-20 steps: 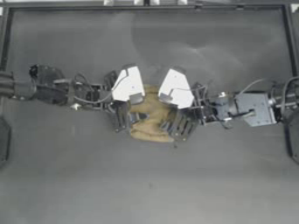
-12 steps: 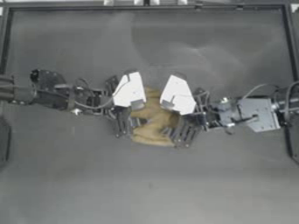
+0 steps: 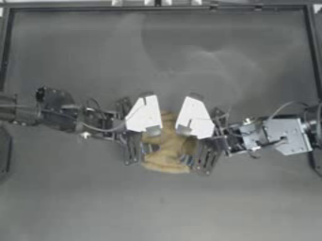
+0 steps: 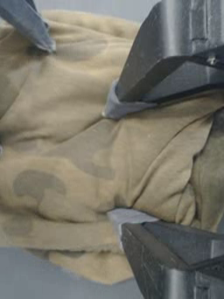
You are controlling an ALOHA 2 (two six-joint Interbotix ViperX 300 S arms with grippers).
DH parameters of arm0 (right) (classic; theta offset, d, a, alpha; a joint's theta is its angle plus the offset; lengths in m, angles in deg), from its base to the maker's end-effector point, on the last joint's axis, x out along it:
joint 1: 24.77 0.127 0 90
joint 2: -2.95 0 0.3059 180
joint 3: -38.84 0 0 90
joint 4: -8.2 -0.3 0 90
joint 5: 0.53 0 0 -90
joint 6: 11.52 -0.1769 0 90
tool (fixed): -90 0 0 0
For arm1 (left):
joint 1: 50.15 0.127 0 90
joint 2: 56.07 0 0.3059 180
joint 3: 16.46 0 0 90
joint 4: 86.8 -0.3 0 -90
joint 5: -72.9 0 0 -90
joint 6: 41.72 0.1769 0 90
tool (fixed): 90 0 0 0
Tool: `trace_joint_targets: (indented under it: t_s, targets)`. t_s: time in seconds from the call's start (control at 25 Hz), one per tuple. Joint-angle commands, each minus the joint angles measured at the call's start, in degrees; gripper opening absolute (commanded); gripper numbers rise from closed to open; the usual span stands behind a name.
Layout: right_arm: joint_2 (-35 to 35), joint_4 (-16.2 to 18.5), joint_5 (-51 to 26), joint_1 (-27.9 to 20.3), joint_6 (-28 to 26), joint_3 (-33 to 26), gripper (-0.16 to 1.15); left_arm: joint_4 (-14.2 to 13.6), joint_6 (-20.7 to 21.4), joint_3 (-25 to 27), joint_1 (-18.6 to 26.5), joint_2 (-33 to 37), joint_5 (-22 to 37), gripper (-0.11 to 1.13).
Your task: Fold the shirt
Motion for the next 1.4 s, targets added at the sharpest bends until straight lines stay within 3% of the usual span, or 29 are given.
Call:
trace_joint_targets:
  t_s: [0.04, 0.8, 1.16, 1.4]
  targets:
    - [3.1, 0.0, 0.2, 0.2, 0.1, -0.7, 1.01, -0.1, 0.4, -1.0, -1.5, 1.6, 1.8, 0.94]
    - [12.3, 2.5, 0.4, 0.2, 0.3, 0.2, 1.01, -5.6, 0.7, -2.4, 3.3, 9.3, 0.8, 0.94]
    - [14.1, 3.5, 0.4, 0.2, 0.2, 0.8, 1.01, -5.1, 0.4, 0.8, 3.5, 11.0, -7.9, 0.94]
    - [15.6, 3.5, 0.4, 0.2, -0.1, 1.5, 1.01, -4.0, 0.4, 5.9, 5.9, 10.2, -17.8, 0.83]
